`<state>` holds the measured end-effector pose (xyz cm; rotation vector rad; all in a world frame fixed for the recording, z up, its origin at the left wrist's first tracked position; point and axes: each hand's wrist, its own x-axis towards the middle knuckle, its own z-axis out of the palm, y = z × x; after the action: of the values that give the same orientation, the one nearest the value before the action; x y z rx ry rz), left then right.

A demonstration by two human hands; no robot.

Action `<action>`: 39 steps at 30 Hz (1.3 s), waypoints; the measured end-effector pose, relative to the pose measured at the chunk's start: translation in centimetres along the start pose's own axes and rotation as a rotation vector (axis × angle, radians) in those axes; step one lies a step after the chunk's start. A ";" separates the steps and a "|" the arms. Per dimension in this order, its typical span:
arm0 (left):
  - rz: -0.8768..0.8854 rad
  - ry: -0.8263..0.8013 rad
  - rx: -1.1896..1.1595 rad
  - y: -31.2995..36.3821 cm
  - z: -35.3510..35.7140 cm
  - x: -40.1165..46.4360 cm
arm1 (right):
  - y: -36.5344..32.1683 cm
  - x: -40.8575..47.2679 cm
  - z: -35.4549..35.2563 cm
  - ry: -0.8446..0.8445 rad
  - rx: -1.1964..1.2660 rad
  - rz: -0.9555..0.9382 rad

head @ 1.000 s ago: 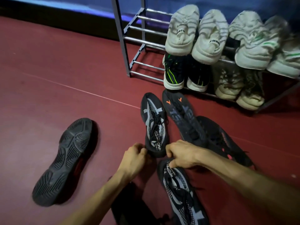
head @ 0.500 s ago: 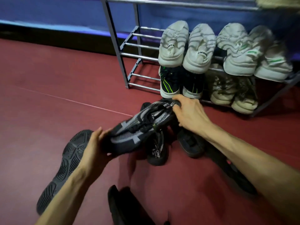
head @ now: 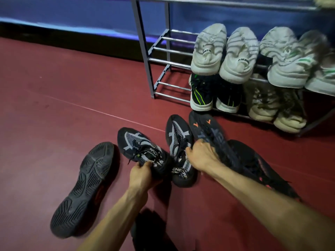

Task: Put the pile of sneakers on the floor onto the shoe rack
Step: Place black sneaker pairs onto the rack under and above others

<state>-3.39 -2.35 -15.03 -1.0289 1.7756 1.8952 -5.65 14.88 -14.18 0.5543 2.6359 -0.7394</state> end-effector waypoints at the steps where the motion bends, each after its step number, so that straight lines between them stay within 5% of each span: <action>1: 0.039 0.024 0.022 -0.2 0.1 0.0 | 0.3 0.0 0.4 -0.069 -0.018 0.002; 3: 0.136 0.050 0.110 -0.4 -0.2 -0.2 | 0.7 -0.2 1.4 -0.145 -0.019 -0.004; 13: 0.591 0.124 0.282 6.7 -1.7 -7.9 | -2.9 -5.1 -7.2 0.318 0.051 -0.375; 20: 0.822 -0.090 0.139 17.5 3.7 -15.5 | -4.5 -9.6 -21.0 0.675 0.173 -0.305; 24: 0.932 -0.192 0.277 23.5 9.9 -16.4 | -4.7 -7.5 -28.7 0.799 0.187 -0.120; 29: 0.838 -0.158 0.663 31.0 18.1 -13.9 | -4.4 -1.7 -36.2 0.667 0.240 0.028; 34: 0.918 -0.285 0.913 28.2 19.7 -13.2 | -3.2 -0.9 -32.6 0.497 -0.078 -0.137; 39: 1.116 -0.053 0.879 27.2 20.3 -12.5 | -2.9 0.7 -33.3 0.521 -0.122 -0.224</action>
<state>-18.98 15.70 12.15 0.4269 3.0029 1.1406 -14.87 31.21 13.53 0.4707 3.2423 -0.5424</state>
